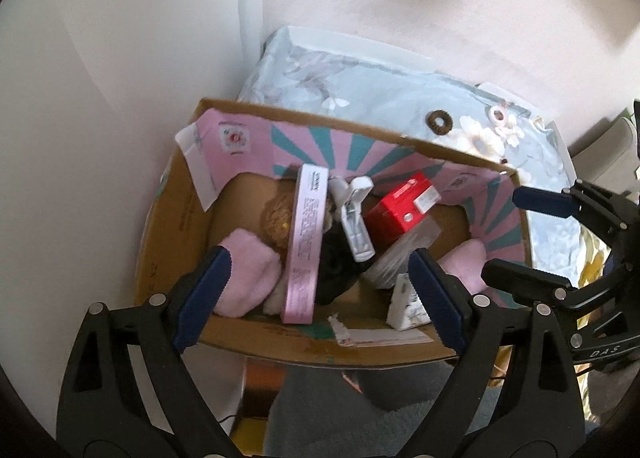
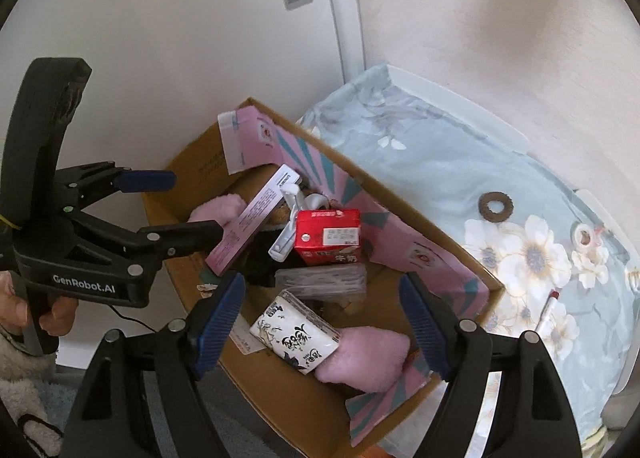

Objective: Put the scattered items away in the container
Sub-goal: 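Carry pink box and tissue pack into the cardboard box and open both tools, then move both open tools back over the tray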

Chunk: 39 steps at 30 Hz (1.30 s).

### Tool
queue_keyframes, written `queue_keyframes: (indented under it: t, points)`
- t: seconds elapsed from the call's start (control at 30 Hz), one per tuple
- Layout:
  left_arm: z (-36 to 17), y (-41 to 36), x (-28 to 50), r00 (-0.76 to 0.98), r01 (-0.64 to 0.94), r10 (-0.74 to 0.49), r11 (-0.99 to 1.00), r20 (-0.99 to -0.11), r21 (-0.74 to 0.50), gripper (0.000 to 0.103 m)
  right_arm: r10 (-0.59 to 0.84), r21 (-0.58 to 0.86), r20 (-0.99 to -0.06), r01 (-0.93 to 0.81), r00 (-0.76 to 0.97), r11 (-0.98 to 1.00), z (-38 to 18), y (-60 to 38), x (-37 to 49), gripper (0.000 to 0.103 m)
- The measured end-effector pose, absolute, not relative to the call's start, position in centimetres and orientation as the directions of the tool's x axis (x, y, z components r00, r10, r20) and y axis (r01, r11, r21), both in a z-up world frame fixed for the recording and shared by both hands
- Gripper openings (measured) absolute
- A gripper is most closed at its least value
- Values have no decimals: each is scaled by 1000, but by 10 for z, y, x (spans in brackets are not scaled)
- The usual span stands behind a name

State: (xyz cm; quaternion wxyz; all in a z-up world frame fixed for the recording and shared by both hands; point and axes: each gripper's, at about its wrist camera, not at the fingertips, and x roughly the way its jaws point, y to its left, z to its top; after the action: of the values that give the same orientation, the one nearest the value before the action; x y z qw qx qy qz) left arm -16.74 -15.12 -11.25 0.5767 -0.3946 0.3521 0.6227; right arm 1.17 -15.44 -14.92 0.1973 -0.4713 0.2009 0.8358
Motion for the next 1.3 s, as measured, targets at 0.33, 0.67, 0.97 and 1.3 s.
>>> queue_keyframes:
  t: [0.33,0.67,0.97,1.3]
  points:
    - [-62,-124,-135,-5,-1000,538,-10,-843,-1,90,229,201,-799,-605,-556,-770,-118,-143,78,76]
    - [-40,-76,-73,75,-992,561,128,-824,-3,90,390,173,-777,-763,-494,-623,-103,-130,171,76]
    - [-58,-15,-22,84,-972,491,233,-867,38,90,449,124,-809,-856,-380,-502,-113,-102,209,76]
    - [-140,63,5,25,-951,348,296,-937,85,90,383,144,-852,-862,-358,-485,-155,-52,196,72]
